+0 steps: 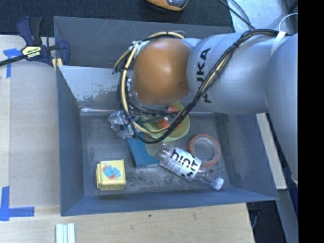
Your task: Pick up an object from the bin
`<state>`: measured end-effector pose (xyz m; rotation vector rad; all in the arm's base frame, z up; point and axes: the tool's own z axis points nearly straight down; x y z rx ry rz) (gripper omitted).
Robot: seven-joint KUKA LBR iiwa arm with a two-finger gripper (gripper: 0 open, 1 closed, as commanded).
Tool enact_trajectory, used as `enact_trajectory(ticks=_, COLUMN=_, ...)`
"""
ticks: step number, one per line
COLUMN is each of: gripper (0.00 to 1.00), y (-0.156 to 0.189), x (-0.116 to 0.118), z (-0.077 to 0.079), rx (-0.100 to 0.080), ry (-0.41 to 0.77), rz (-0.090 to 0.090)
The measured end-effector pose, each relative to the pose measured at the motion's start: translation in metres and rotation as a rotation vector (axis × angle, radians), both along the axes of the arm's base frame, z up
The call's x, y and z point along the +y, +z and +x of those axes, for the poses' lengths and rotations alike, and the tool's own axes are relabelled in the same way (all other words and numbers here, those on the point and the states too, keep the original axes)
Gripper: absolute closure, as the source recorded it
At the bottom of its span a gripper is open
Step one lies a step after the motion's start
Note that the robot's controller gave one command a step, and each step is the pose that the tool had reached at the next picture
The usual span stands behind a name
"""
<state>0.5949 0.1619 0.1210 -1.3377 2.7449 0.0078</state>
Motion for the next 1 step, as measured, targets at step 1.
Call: enact_trajectory(ticks=1, gripper=1.0, y=0.024, x=0.001, z=0.0028, rx=-0.011, ry=-0.002, rz=0.004)
